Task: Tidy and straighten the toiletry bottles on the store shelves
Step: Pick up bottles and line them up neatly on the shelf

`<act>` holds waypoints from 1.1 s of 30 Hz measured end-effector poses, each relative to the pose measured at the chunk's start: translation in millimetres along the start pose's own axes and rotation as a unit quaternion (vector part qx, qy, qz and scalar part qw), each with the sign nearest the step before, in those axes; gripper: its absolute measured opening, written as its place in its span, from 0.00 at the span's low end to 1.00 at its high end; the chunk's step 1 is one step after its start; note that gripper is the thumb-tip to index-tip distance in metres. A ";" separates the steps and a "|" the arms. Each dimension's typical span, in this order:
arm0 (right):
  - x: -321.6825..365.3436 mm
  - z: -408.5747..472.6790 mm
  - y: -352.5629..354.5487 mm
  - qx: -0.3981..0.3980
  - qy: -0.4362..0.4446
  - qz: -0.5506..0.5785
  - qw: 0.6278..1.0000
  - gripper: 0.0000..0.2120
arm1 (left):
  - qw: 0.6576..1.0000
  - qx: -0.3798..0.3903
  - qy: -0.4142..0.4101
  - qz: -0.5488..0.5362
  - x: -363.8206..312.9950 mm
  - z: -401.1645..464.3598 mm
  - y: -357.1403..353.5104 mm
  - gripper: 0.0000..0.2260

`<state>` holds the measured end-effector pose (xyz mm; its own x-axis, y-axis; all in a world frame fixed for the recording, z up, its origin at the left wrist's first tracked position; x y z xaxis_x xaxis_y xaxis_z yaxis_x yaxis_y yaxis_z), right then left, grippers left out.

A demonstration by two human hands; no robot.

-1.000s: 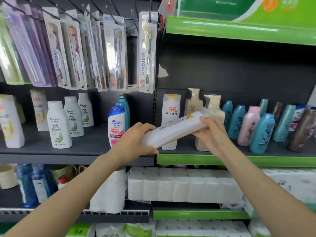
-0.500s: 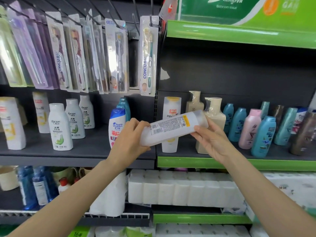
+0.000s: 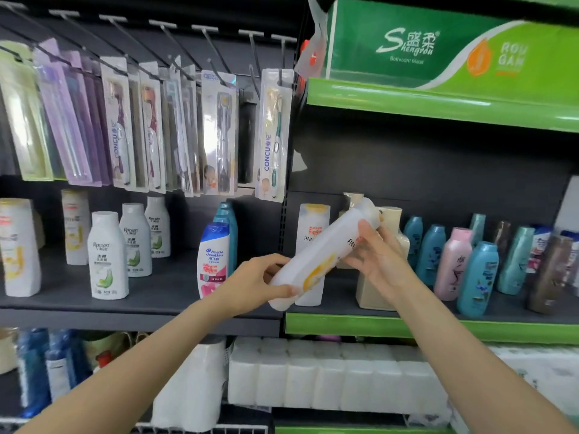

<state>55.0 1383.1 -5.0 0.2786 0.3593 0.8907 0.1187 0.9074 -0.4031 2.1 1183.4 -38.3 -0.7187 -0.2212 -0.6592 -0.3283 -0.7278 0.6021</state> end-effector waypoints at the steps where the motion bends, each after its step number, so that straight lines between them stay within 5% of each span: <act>1: 5.6 0.7 0.5 -0.025 0.007 -0.037 0.999 0.24 | 1.000 0.024 0.005 -0.007 -0.7 3.7 -3.0 0.17; 5: 30.1 2.5 -3.9 -0.082 0.056 -0.190 0.977 0.18 | 0.993 0.097 -0.001 0.066 -8.1 29.2 -9.5 0.15; 13: 53.7 28.1 11.7 -0.110 0.067 -0.299 0.946 0.19 | 0.954 -0.152 -0.119 0.231 -42.0 98.9 23.4 0.13; 18: 59.0 57.8 9.9 -0.121 0.082 -0.361 0.921 0.20 | 0.955 -0.070 -0.112 0.265 -30.7 127.6 16.7 0.20; 33: 51.0 143.4 -2.6 -0.170 0.096 -0.398 0.896 0.24 | 0.960 -0.080 -0.145 0.226 -17.1 135.8 31.2 0.15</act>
<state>-67.7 1430.3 71.5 0.1319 -0.4468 0.8848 0.6272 0.7289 0.2746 -79.0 1252.6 53.0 -0.9138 -0.3648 -0.1786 0.1395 -0.6949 0.7055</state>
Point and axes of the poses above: each hand's wrist, its own z-axis towards the middle knuckle, its own y-axis out of the back of the hand, x = y × z, the point moved 5 cm from there along z, towards the middle knuckle, and after that the axes turned 7 degrees about -y, right-handed, at the moved point
